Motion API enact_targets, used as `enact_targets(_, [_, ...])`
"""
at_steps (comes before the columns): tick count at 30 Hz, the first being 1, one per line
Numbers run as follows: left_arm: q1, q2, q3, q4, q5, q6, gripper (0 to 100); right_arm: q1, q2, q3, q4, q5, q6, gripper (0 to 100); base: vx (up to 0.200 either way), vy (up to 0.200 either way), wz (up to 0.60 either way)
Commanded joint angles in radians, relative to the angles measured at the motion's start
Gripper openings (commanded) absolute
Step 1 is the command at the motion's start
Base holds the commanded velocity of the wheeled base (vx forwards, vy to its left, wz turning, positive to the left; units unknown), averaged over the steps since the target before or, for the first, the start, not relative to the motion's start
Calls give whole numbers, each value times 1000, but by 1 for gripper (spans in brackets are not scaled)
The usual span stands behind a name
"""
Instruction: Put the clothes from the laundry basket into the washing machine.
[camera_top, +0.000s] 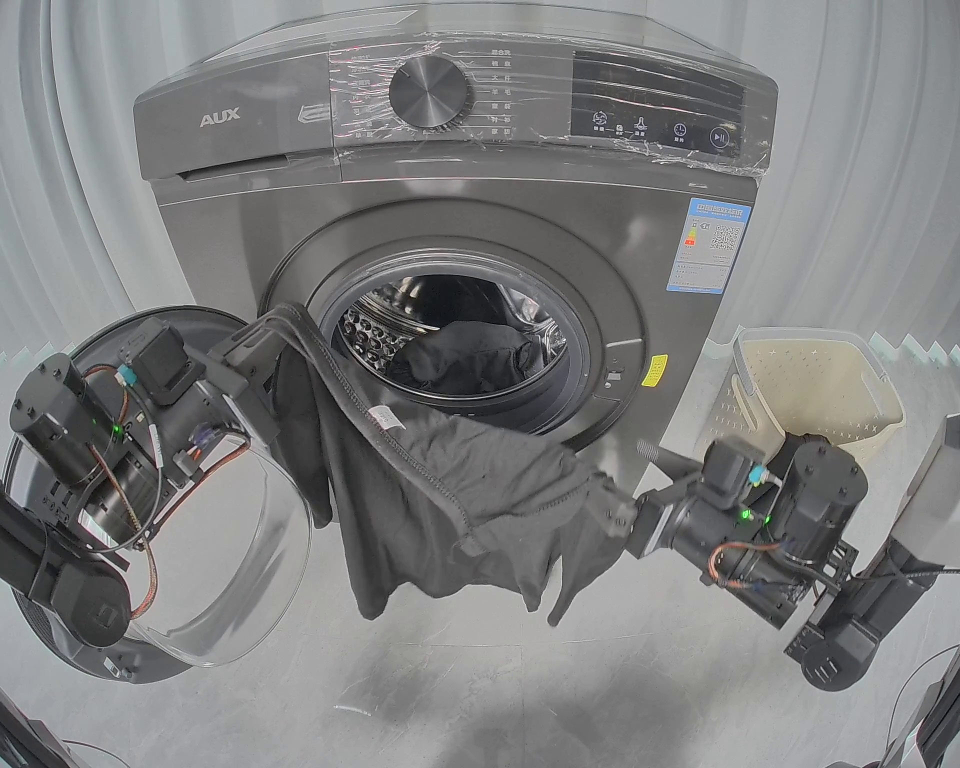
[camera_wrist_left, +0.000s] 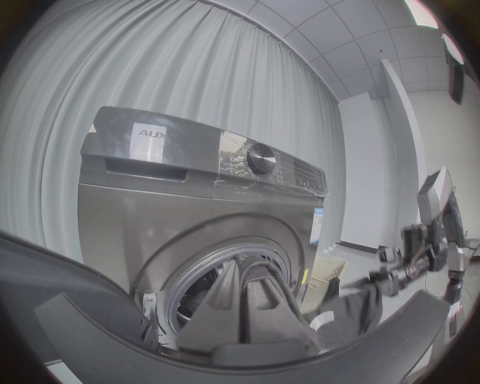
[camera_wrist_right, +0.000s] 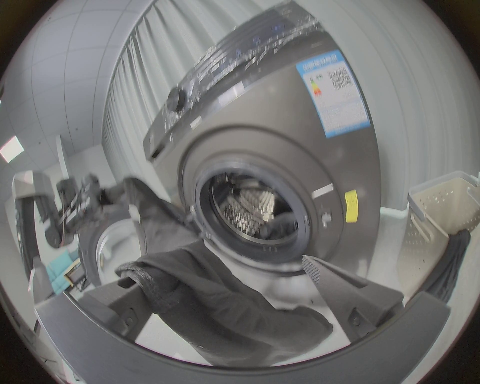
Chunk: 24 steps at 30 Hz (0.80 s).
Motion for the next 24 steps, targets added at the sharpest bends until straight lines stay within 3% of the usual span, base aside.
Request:
enact_targets(1, [-79, 38, -84, 53, 67, -11, 0, 33, 88, 177, 1, 31, -33, 100, 0, 0, 0])
enact_targets(8, [-146, 45, -104, 85, 88, -11, 0, 70, 137, 204, 1, 97, -36, 100, 0, 0, 0])
enact_targets(15, [-172, 64, -158, 110, 116, -9, 0, 127, 243, 181, -1, 104, -39, 100, 0, 0, 0])
enact_targets(17, [-172, 64, -161, 113, 116, -9, 0, 125, 266, 146, -1, 103, -39, 100, 0, 0, 0])
enact_targets(24, [-183, 62, -161, 121, 118, -9, 0, 113, 346, -201, 3, 78, -47, 100, 0, 0, 0])
